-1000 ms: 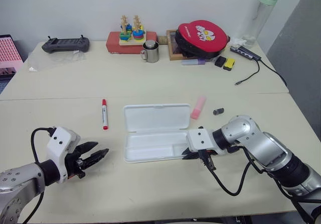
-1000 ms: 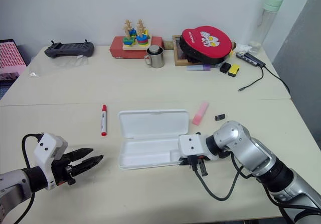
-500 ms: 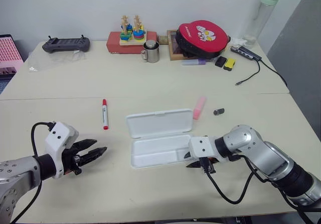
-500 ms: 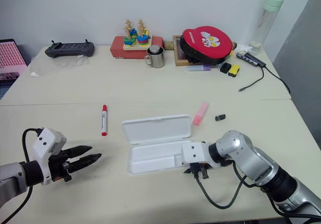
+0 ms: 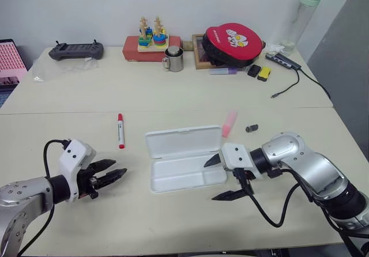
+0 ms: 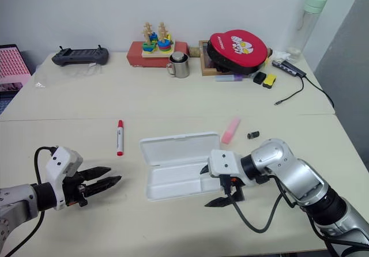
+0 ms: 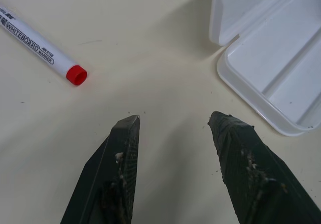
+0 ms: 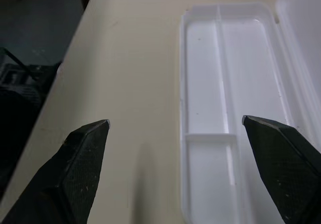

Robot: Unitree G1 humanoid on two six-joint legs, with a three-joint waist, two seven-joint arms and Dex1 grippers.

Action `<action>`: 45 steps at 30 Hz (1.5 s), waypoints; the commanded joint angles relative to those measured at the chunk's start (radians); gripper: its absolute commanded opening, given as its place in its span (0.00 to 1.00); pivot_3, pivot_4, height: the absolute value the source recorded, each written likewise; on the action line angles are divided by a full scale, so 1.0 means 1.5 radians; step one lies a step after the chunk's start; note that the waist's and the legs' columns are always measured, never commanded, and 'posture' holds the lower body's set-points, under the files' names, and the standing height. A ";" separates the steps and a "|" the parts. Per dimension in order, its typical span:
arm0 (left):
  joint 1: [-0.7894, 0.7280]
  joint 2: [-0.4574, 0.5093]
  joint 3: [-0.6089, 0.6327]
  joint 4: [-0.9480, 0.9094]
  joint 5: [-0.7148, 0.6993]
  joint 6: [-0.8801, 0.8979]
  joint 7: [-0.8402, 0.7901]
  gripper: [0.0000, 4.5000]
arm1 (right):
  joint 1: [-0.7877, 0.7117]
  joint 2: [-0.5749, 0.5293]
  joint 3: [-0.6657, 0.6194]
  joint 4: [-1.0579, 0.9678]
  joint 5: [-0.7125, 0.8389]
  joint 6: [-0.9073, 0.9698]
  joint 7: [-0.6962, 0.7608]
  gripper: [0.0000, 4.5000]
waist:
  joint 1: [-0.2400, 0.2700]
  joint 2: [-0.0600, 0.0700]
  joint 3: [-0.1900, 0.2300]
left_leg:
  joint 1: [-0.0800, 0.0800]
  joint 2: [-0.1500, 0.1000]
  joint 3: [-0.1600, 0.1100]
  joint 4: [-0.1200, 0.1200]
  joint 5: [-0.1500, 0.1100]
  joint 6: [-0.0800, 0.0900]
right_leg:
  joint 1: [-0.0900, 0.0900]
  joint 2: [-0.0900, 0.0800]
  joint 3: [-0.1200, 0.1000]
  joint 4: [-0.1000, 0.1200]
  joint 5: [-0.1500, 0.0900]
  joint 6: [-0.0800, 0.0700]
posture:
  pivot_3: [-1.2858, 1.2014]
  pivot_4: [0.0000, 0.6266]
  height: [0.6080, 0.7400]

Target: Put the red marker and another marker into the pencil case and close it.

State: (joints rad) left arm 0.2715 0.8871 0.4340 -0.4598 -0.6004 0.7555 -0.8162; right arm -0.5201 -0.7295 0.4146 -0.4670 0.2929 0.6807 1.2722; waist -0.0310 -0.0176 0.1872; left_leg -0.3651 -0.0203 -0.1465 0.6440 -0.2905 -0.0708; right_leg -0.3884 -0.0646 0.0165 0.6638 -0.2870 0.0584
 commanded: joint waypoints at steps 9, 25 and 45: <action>0.007 -0.050 0.035 -0.045 0.009 -0.038 0.037 0.53 | 0.045 -0.090 -0.168 -0.014 0.094 0.069 -0.036 1.00 | 0.002 0.000 0.000 | 0.000 0.000 0.000 0.000 0.000 0.000 | 0.000 0.000 0.000 0.000 0.000 0.000 | 0.52 0.24 1.00; 0.004 -0.113 0.097 -0.091 -0.008 0.013 0.180 0.53 | 0.056 -0.106 -0.289 0.003 0.171 0.144 -0.146 1.00 | 0.002 0.000 0.000 | 0.000 0.000 0.001 0.001 0.000 0.000 | 0.000 0.000 0.000 0.000 0.000 0.000 | 0.52 0.24 1.00; -0.218 -0.109 -0.020 0.067 0.114 0.106 0.344 0.24 | -0.025 -0.102 -0.186 -0.023 0.143 0.035 -0.100 1.00 | 0.003 0.000 0.000 | 0.000 0.000 0.000 0.001 0.000 0.000 | 0.000 0.001 0.000 0.000 0.001 0.001 | 0.52 0.24 1.00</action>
State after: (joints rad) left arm -0.0068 0.7107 0.4268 -0.3748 -0.4450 0.8934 -0.3140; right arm -0.5392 -0.8751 0.1258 -0.4950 0.5311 0.7833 1.1103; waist -0.0265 -0.0181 0.1867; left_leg -0.3655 -0.0203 -0.1463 0.6449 -0.2901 -0.0711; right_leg -0.3880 -0.0638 0.0168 0.6642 -0.2851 0.0601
